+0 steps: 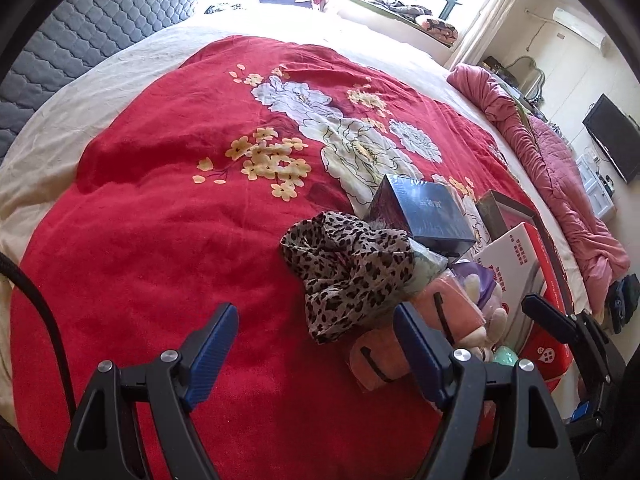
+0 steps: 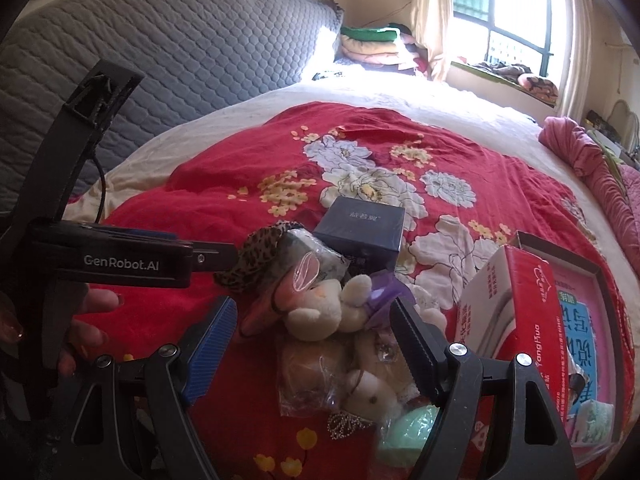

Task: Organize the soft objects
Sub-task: 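Grasp the leopard-print scarf with the left tool while the right tool grasps the pink wrapped roll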

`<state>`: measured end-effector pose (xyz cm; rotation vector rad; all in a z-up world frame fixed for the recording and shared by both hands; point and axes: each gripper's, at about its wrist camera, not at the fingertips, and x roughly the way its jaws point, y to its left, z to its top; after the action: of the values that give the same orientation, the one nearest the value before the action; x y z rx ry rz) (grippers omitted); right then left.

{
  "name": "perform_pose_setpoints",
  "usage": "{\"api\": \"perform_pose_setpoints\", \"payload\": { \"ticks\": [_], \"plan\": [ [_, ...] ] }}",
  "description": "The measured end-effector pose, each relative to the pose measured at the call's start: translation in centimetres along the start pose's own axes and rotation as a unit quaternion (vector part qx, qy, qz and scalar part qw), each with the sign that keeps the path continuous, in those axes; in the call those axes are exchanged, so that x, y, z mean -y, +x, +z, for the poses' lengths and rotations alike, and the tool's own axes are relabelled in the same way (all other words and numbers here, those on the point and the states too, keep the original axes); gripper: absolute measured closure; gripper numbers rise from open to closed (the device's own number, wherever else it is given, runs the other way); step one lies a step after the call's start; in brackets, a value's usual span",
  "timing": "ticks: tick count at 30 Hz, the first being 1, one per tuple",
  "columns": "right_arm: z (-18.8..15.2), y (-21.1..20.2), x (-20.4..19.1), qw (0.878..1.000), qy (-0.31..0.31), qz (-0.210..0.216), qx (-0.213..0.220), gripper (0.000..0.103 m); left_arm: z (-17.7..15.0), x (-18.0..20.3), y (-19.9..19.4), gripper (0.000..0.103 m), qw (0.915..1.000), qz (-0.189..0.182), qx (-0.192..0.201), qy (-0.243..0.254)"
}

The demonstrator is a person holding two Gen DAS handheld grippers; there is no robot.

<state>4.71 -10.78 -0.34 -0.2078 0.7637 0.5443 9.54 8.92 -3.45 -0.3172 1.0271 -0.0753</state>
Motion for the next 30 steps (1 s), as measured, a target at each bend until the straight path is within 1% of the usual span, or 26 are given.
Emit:
{"api": "perform_pose_setpoints", "payload": {
  "ticks": [5,8,10,11,13,15,17,19,21,22,23,24,25,26,27,28,29,30],
  "plan": [
    [0.5,0.6,0.6,1.0,-0.006,0.005,-0.001,0.023,0.5,-0.4,1.8,0.024,0.9996,-0.024,-0.013,-0.001],
    [0.7,1.0,0.6,1.0,-0.011,0.007,-0.004,0.023,0.7,-0.1,2.6,0.024,0.9994,-0.031,-0.017,0.006],
    [0.8,1.2,0.4,1.0,-0.018,0.011,-0.005,0.023,0.8,-0.2,3.1,0.026,0.9991,-0.038,-0.018,0.001],
    [0.9,1.4,0.3,1.0,-0.023,0.011,-0.007,0.023,0.9,-0.4,3.2,0.029,0.9989,-0.043,-0.019,-0.002],
    [1.0,1.9,-0.2,0.999,-0.035,0.011,-0.012,0.023,1.0,-0.7,3.9,0.045,0.9977,-0.061,-0.03,-0.009],
    [1.1,2.4,-0.6,0.999,-0.042,0.013,-0.017,0.023,1.0,-1.0,4.4,0.049,0.9965,-0.073,-0.038,-0.014],
    [1.1,2.9,-0.9,0.999,-0.049,0.014,-0.018,0.023,1.0,-1.3,4.6,0.056,0.9956,-0.084,-0.04,-0.015],
    [1.3,3.3,-1.2,0.998,-0.052,0.018,-0.019,0.026,1.1,-1.5,4.7,0.073,0.9947,-0.094,-0.039,-0.014],
    [1.5,3.6,-1.4,0.998,-0.055,0.027,-0.018,0.027,1.1,-1.7,4.8,0.081,0.994,-0.103,-0.036,-0.011],
    [1.6,3.7,-1.5,0.998,-0.056,0.032,-0.018,0.031,1.2,-1.7,4.9,0.085,0.9936,-0.107,-0.036,-0.01],
    [1.7,3.9,-1.7,0.997,-0.058,0.037,-0.02,0.035,1.3,-1.9,4.9,0.086,0.9931,-0.112,-0.034,-0.01],
    [1.8,4.2,-1.9,0.997,-0.061,0.039,-0.023,0.046,1.3,-2.0,4.9,0.089,0.9927,-0.116,-0.032,-0.01],
    [1.8,4.5,-2.0,0.997,-0.063,0.041,-0.028,0.053,1.4,-2.1,4.9,0.092,0.9923,-0.119,-0.03,-0.012],
    [1.8,4.6,-2.2,0.997,-0.066,0.039,-0.029,0.055,1.4,-2.3,4.8,0.092,0.992,-0.123,-0.028,-0.014],
    [1.8,4.6,-2.3,0.997,-0.067,0.038,-0.027,0.06,1.5,-2.5,4.8,0.092,0.9915,-0.127,-0.024,-0.018],
    [1.9,4.6,-2.3,0.997,-0.066,0.042,-0.025,0.065,1.5,-2.7,4.7,0.093,0.9913,-0.129,-0.021,-0.02],
    [1.9,4.5,-2.3,0.997,-0.063,0.047,-0.02,0.069,1.5,-2.8,4.6,0.093,0.9911,-0.13,-0.02,-0.021],
    [2.0,4.3,-2.3,0.997,-0.057,0.054,-0.014,0.075,1.5,-3.0,4.5,0.093,0.991,-0.131,-0.016,-0.023]
  ]
}}
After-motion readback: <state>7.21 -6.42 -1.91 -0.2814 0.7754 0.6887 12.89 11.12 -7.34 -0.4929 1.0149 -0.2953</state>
